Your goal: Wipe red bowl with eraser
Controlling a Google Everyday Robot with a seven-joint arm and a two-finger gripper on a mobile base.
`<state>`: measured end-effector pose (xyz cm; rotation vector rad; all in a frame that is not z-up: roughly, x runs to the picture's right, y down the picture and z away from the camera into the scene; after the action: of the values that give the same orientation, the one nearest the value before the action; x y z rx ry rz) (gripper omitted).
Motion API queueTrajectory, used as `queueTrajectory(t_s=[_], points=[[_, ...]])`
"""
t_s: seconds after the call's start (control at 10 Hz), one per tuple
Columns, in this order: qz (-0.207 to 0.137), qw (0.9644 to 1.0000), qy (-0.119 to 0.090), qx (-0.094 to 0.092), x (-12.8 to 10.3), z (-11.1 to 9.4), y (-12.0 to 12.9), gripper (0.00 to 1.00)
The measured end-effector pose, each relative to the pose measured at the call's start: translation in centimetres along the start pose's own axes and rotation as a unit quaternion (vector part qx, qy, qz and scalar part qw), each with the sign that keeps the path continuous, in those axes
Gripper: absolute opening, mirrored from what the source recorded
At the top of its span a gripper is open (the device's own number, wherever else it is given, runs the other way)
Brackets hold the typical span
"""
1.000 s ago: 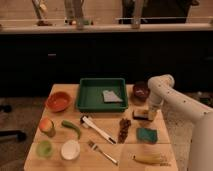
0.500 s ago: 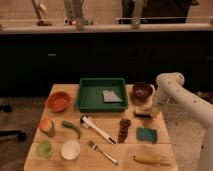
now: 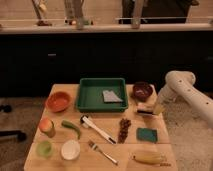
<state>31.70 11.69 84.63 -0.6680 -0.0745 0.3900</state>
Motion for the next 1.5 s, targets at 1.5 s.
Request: queueTrajectory(t_s=[1.5], points=[[-0.141,0.9884,-0.029,0.049,-15.4,-6.3,0.9,0.14]])
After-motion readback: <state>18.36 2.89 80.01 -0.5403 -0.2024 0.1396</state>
